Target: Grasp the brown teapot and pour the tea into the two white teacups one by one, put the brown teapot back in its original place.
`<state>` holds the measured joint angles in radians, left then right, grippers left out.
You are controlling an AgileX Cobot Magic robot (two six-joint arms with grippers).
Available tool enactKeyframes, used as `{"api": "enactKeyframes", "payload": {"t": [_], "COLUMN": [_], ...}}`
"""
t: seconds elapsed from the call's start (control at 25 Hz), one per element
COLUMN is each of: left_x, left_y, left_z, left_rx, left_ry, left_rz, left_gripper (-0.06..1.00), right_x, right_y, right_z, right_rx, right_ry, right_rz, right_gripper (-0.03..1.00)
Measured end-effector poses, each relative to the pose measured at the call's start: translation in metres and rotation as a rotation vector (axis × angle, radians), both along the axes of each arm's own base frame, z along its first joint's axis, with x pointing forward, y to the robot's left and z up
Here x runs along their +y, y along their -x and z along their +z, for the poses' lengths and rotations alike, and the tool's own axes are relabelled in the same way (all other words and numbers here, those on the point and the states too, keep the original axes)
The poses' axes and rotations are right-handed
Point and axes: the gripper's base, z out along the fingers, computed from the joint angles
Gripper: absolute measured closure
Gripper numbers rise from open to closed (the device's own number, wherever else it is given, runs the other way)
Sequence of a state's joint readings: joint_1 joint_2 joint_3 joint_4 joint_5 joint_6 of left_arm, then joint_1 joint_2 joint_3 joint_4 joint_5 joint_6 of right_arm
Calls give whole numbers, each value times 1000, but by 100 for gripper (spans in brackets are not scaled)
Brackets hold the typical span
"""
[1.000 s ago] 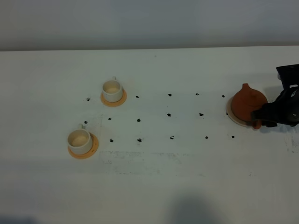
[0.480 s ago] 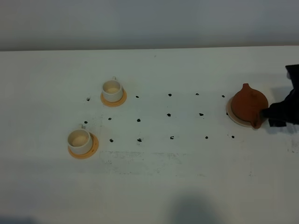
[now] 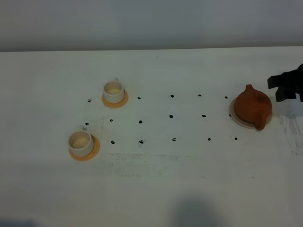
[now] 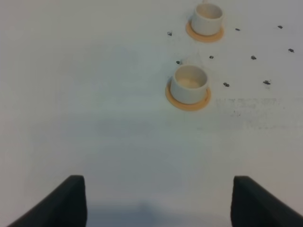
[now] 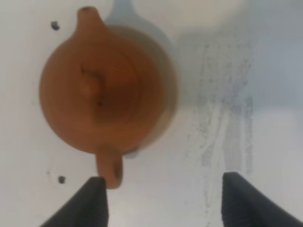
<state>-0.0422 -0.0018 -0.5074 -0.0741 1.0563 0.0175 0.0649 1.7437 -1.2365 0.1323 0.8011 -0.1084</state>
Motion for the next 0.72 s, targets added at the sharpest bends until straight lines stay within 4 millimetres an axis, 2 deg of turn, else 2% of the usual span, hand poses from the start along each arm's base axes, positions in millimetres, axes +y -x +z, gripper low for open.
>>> {"api": "enactKeyframes", "payload": {"t": [0.08,0.44,0.72], "left_x": [0,0,0], "left_y": [0,0,0], "left_z": [0,0,0], "left_rx": [0,0,0], "left_ry": [0,0,0], "left_rz": [0,0,0], "left_gripper": [34,34,34], "right_x": [3,25,29], "right_y": [-5,-24,-28], "right_z": [-3,-41,-53], "right_rx": [35,169,197], "right_ry": [-3,4,8], "right_rz": [9,65,75], "right_gripper": [46,49,49]}}
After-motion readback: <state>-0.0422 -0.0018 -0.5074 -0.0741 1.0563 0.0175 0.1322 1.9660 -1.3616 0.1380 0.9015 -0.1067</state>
